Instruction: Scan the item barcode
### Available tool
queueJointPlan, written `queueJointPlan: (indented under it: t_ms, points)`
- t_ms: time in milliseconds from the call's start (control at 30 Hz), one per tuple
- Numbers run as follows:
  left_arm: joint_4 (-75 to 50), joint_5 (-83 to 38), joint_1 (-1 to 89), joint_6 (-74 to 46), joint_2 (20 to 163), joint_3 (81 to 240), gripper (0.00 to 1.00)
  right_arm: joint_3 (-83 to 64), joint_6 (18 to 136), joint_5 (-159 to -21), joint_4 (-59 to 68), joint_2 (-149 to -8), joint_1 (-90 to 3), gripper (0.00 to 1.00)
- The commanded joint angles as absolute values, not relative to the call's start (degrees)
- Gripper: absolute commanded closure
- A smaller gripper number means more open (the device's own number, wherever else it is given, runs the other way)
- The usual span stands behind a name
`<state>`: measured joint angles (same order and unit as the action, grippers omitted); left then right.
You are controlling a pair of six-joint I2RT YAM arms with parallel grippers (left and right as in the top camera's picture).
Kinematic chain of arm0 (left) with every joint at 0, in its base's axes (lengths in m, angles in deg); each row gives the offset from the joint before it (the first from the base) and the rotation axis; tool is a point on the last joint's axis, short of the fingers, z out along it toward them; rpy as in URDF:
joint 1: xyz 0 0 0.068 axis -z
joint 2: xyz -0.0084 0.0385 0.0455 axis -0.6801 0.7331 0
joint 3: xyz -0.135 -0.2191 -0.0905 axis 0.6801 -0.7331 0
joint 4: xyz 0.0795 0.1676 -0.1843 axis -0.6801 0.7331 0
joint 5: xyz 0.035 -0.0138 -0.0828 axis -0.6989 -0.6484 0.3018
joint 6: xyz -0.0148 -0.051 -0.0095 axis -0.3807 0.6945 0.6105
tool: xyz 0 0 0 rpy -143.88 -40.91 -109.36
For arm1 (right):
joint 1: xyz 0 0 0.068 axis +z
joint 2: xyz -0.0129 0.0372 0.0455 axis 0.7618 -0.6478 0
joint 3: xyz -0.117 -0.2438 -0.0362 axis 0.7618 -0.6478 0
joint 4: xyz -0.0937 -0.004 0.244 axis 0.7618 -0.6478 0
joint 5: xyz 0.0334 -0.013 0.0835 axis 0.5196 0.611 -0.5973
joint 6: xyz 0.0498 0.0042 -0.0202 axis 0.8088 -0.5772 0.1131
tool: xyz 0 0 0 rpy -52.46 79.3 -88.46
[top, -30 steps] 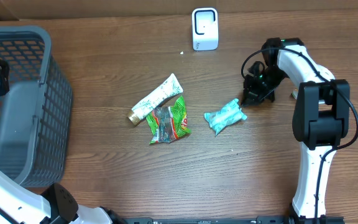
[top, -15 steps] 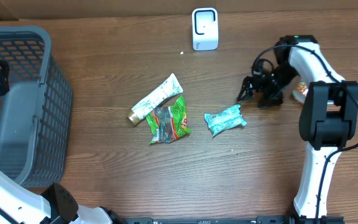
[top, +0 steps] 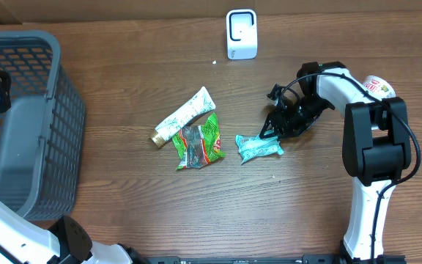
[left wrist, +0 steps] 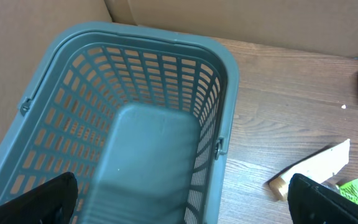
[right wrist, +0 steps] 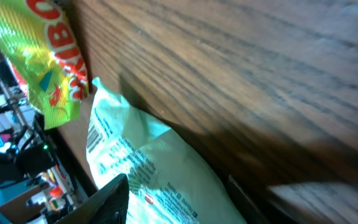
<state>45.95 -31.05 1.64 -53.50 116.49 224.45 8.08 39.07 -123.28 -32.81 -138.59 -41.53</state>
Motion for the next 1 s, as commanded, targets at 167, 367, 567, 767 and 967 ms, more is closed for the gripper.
queueJointPlan:
  t_ms: [167,367,567,767,967]
  points:
    - [45.9,-30.3,2.0,-54.6,116.5,224.4,0.00,4.8,50.7,-119.5,-33.4,-141.1,-41.2,0.44]
    - [45.9,-30.3,2.0,-54.6,116.5,224.4,0.00,4.8,63.4,-113.0,-35.0,-141.1,-41.2,0.43]
    - [45.9,-30.3,2.0,-54.6,116.5,224.4,0.00,5.7,63.3,-113.1,-34.2,-141.0,-42.5,0.55]
    - [45.9,-30.3,2.0,-54.6,116.5,224.4,0.01,5.8,59.8,-113.5,-36.7,-140.1,-42.5,0.58]
    - [45.9,-30.3,2.0,-54.6,116.5,224.4,0.00,7.5,59.9,-113.5,-34.8,-132.4,-43.3,0.47]
